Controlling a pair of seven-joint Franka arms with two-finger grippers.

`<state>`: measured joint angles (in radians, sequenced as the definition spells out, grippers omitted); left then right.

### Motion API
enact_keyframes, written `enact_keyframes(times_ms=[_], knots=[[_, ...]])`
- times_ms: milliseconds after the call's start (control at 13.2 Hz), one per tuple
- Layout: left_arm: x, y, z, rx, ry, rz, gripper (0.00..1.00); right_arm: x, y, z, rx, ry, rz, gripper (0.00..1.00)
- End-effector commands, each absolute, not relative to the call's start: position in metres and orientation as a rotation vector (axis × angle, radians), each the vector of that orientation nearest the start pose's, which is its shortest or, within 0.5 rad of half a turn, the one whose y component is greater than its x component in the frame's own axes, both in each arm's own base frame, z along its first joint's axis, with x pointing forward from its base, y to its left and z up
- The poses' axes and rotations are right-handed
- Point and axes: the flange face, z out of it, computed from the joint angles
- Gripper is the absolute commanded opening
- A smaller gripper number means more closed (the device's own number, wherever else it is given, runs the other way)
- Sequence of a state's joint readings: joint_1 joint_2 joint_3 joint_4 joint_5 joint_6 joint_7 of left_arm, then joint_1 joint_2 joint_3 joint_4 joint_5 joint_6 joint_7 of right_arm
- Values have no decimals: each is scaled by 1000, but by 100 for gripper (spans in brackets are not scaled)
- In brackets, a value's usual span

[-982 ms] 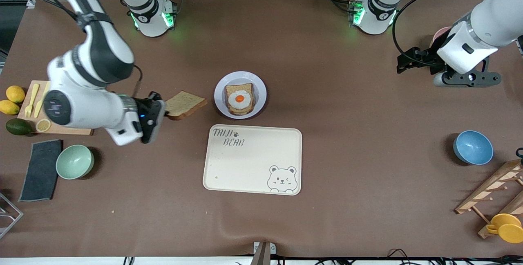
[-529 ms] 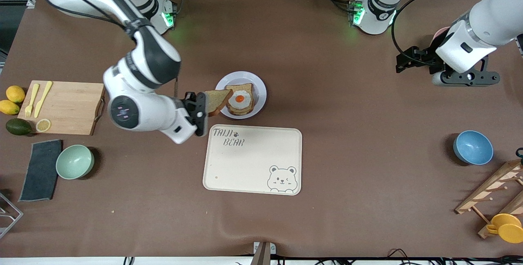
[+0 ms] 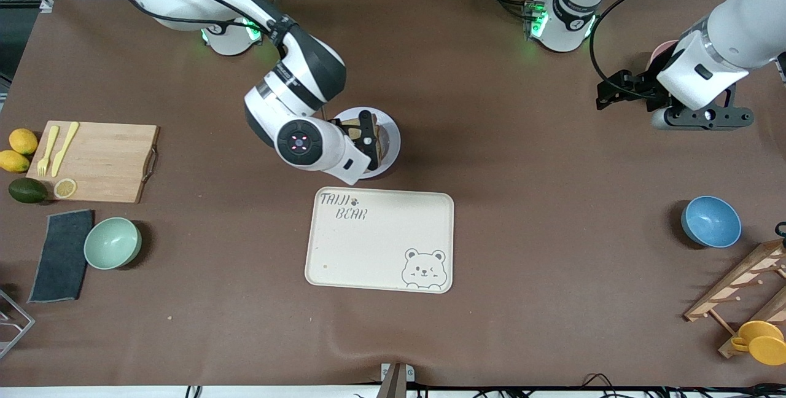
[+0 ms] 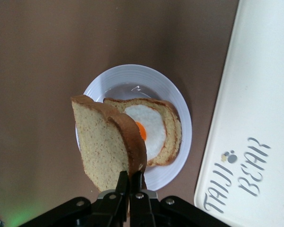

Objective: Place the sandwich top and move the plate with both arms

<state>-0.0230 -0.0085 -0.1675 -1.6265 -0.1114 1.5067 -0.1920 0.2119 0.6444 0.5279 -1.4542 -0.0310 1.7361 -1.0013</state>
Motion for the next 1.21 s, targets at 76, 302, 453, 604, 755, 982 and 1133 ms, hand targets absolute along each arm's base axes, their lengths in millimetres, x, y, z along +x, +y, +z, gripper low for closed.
enact_keyframes(times_ms=[76,302,453,604,755,982,1133], knots=[[529,-115,603,-3241,-18,199,100,536,419,309,2189,2542,-481,0],[529,-117,602,-3241,-13,201,100,540,418,300,2195,2538,-457,0],[529,-118,602,-3241,-11,199,100,541,419,291,2209,2541,-462,0],[532,-122,598,-3274,-16,194,100,546,421,288,2232,2536,-394,0],[537,-127,584,-3278,-12,202,100,540,430,279,2210,2553,-394,0],[540,-143,546,-3359,-37,196,100,543,429,275,2217,2547,-384,0],[539,-157,523,-3369,-21,190,100,545,427,274,2216,2539,-384,0]])
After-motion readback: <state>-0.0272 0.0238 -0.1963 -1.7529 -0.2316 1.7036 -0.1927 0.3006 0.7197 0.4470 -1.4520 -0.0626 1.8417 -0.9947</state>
